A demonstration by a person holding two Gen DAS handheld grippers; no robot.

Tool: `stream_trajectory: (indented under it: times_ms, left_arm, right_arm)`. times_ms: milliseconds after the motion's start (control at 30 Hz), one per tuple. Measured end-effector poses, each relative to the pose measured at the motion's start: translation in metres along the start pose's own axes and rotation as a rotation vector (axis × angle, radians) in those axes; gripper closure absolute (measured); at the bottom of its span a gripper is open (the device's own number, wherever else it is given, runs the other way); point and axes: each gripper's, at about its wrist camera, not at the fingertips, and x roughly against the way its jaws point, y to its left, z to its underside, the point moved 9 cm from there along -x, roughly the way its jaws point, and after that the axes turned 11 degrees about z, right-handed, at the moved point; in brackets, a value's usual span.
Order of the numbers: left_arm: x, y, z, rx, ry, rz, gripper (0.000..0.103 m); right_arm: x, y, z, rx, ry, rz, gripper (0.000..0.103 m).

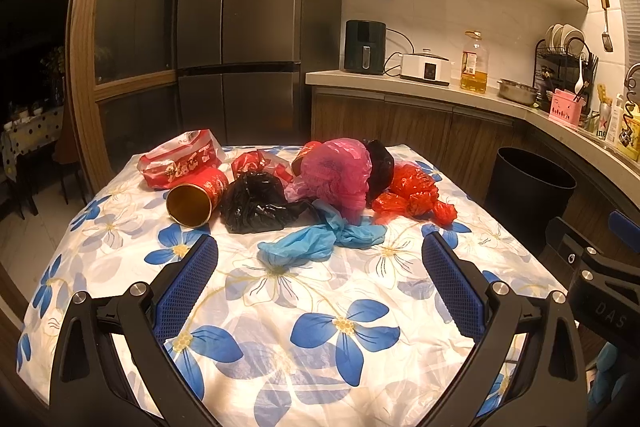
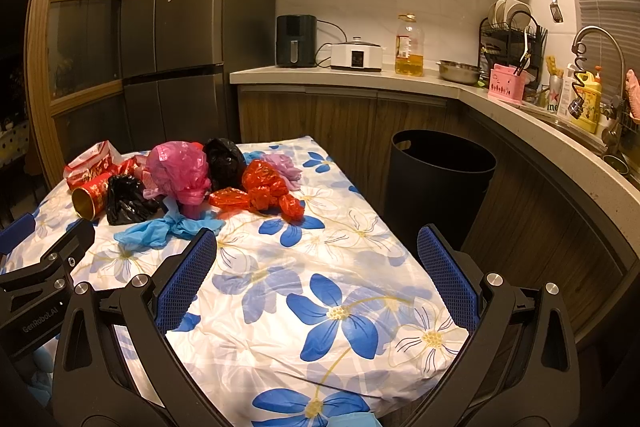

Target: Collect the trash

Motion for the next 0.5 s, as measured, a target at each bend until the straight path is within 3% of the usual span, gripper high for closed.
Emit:
stream_trajectory:
  times_ms: [500]
  left_arm:
    - [-0.0020, -0.0038, 0.0017, -0.007, 0.005, 0.014, 0.005]
  right_arm:
    - [0.0003, -0.0013, 0.0005, -0.002, 0.000, 0.002, 0.004]
